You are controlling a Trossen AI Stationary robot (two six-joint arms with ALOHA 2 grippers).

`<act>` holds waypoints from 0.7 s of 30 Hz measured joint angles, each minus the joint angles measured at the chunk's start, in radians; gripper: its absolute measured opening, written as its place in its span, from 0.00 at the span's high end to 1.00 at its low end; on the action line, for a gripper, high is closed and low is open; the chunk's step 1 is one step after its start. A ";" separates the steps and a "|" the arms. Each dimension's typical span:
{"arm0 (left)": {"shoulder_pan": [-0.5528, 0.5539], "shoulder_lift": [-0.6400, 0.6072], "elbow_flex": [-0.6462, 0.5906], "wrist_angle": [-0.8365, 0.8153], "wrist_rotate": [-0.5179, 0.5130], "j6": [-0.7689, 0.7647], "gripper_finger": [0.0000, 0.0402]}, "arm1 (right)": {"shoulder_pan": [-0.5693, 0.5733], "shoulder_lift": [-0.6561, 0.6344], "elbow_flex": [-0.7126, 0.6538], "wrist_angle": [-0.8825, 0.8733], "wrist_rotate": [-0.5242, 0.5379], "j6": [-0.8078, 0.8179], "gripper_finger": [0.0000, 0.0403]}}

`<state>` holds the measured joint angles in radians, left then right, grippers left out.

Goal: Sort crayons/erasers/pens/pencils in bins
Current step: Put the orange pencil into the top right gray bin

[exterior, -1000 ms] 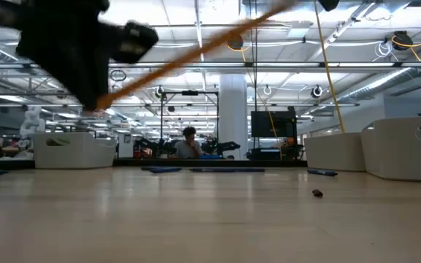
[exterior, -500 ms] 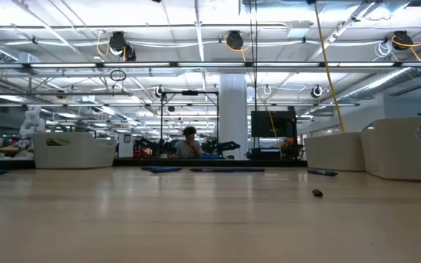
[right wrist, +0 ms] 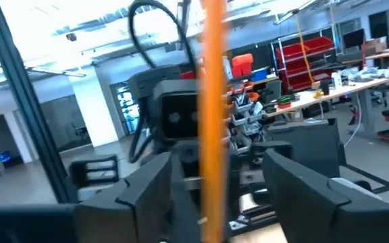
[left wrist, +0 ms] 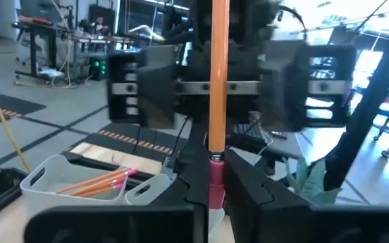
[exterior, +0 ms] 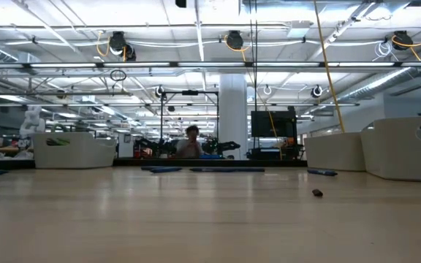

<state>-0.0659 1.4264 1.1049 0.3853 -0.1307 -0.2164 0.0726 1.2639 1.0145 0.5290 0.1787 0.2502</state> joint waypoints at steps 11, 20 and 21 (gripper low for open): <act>0.027 0.010 0.000 0.040 0.008 0.031 0.92 | -0.001 -0.001 0.000 0.029 -0.046 -0.003 0.77; 0.024 0.005 0.000 0.073 0.054 0.118 0.92 | -0.006 -0.002 0.000 0.040 -0.054 -0.038 0.95; 0.023 0.005 0.000 0.079 0.053 0.129 0.92 | -0.006 -0.002 0.000 0.040 -0.054 -0.038 0.95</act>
<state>-0.0432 1.4319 1.1049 0.4639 -0.0782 -0.0870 0.0662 1.2619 1.0145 0.5695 0.1246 0.2123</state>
